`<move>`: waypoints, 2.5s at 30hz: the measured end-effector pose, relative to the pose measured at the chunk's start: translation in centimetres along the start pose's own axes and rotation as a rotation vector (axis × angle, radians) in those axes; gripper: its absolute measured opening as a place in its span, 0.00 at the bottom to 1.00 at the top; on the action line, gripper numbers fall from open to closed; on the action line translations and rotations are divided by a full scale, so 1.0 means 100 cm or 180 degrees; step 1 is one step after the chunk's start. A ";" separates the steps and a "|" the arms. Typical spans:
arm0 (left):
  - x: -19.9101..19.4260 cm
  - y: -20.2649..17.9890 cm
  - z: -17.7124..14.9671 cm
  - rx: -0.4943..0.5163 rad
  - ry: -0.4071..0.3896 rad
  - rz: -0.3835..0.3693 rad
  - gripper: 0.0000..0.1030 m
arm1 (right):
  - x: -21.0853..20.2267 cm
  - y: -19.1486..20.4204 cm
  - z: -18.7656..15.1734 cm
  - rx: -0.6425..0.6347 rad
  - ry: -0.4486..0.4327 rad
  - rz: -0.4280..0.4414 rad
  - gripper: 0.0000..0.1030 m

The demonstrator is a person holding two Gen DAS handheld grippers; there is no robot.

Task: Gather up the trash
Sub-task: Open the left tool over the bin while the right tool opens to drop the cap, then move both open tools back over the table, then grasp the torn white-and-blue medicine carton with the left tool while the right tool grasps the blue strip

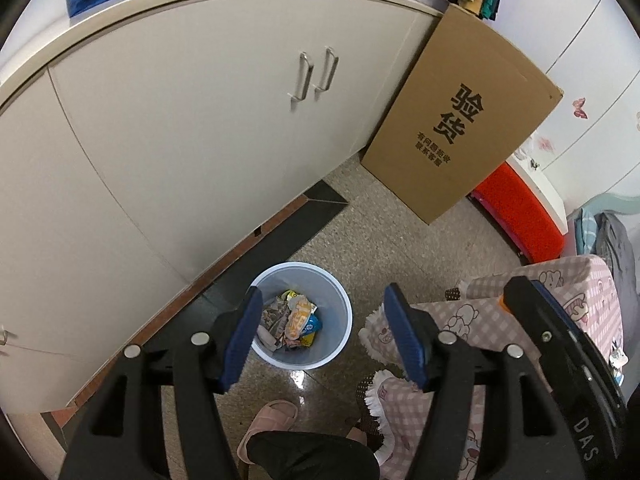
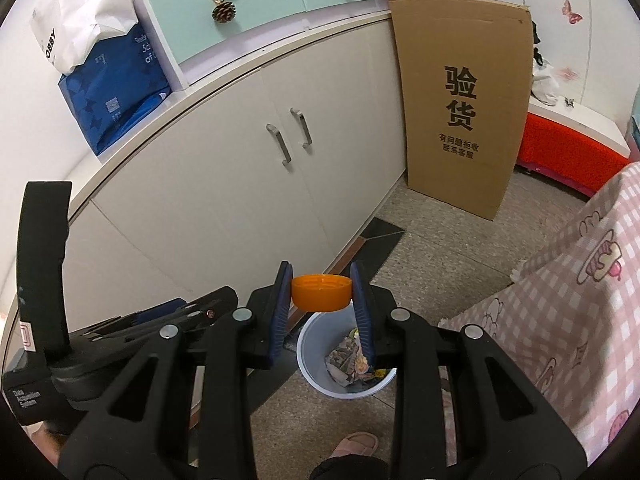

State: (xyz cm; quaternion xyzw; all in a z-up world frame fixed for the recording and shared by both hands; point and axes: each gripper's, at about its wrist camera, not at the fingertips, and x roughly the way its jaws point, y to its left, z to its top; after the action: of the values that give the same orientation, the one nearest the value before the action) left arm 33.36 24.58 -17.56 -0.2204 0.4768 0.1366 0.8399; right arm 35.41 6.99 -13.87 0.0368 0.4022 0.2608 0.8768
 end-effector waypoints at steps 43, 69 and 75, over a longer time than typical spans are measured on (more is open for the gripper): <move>-0.067 -0.132 -0.021 0.0486 -0.0267 -0.0416 0.64 | -0.150 -0.133 0.003 0.0347 -0.0676 -0.0528 0.65; -0.050 -0.449 -0.152 0.2398 -0.0022 -0.0891 0.68 | -0.283 -0.368 -0.071 0.1143 -0.0866 -0.1463 0.65; -0.024 -0.487 -0.167 0.2693 0.0142 -0.1001 0.68 | -0.286 -0.407 -0.082 0.1282 -0.0795 -0.1562 0.65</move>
State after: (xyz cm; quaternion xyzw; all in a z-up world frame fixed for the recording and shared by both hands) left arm 41.22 -25.93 -11.30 0.0696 0.4694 -0.2044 0.8562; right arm 31.43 -43.16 -10.89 0.1430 0.3320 -0.0493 0.9311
